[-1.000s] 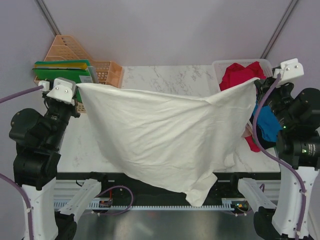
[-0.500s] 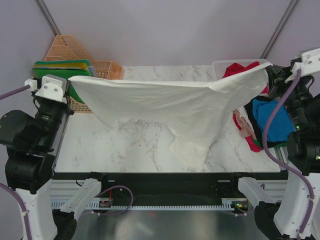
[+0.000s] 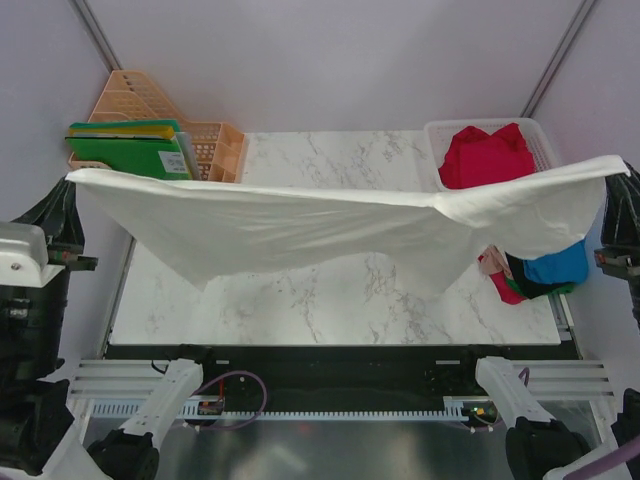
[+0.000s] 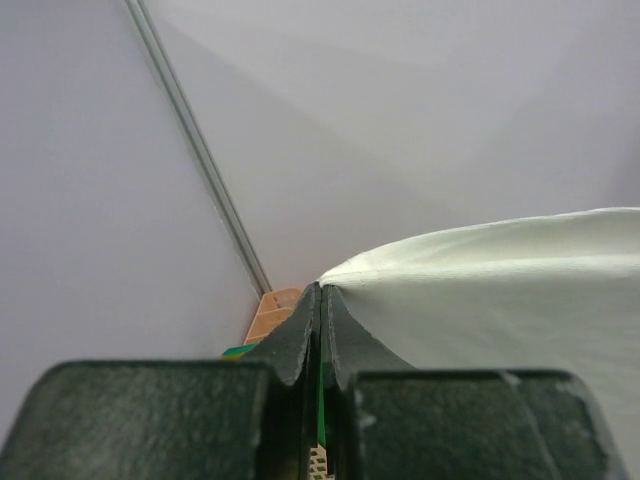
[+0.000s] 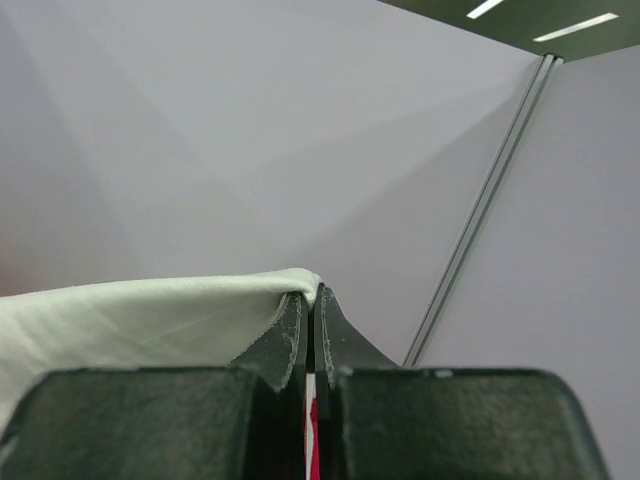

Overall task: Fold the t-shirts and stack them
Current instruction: Flatten out the tshirt

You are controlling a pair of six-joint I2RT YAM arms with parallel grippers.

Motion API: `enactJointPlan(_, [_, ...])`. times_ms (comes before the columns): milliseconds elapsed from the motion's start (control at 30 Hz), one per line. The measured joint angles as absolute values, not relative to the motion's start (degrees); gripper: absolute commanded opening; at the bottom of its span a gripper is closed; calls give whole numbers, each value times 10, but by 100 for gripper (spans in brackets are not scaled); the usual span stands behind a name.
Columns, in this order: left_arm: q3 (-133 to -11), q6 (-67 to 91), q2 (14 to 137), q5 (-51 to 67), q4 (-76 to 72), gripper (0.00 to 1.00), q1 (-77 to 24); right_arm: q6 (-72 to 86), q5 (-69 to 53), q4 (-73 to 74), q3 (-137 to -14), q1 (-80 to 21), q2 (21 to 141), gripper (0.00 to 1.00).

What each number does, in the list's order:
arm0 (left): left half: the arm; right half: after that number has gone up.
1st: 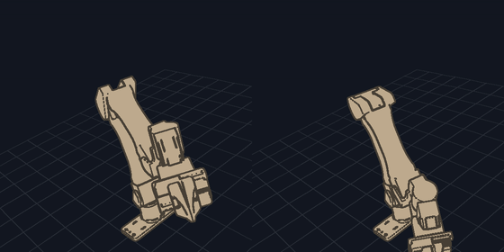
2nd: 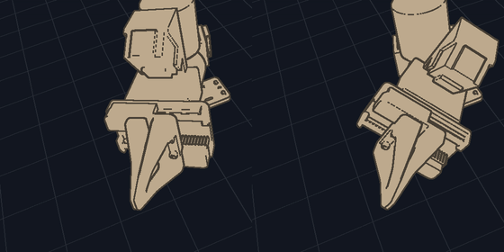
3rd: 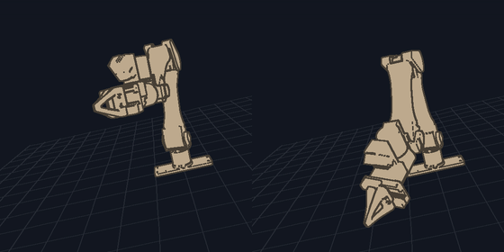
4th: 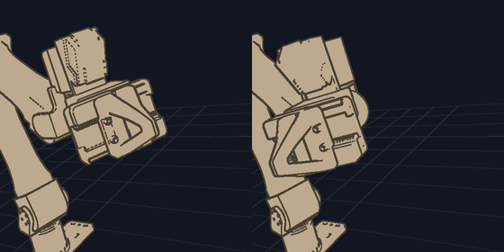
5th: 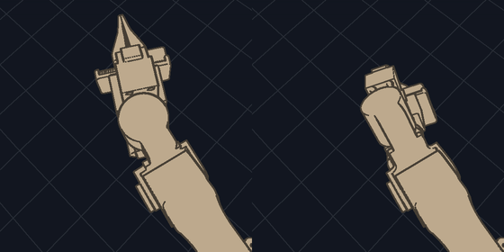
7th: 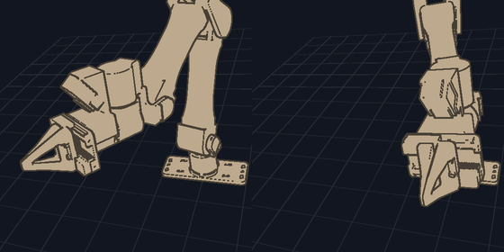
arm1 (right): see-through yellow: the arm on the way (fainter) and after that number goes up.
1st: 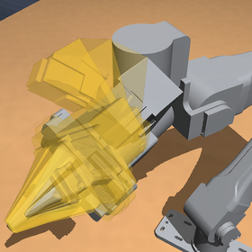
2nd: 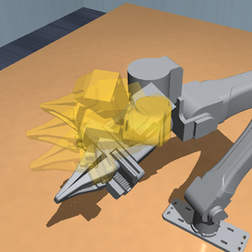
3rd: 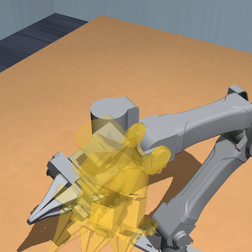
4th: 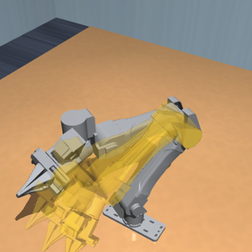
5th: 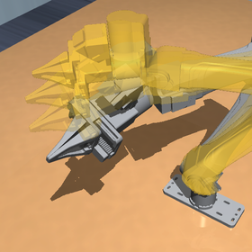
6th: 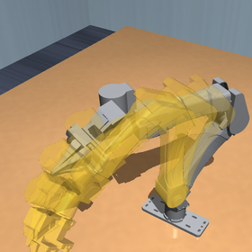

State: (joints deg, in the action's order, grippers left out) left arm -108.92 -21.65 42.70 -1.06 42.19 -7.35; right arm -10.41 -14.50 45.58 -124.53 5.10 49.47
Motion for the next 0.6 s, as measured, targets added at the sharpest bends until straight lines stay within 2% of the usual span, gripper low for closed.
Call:
enactJointPlan(400, [-1110,-206,406,22,444,2,-39,-117,-119,483,-1309,56,490,0])
enactJointPlan(600, [-1054,-206,406,30,425,2,-38,-118,-123,431,-1196,56,487,0])
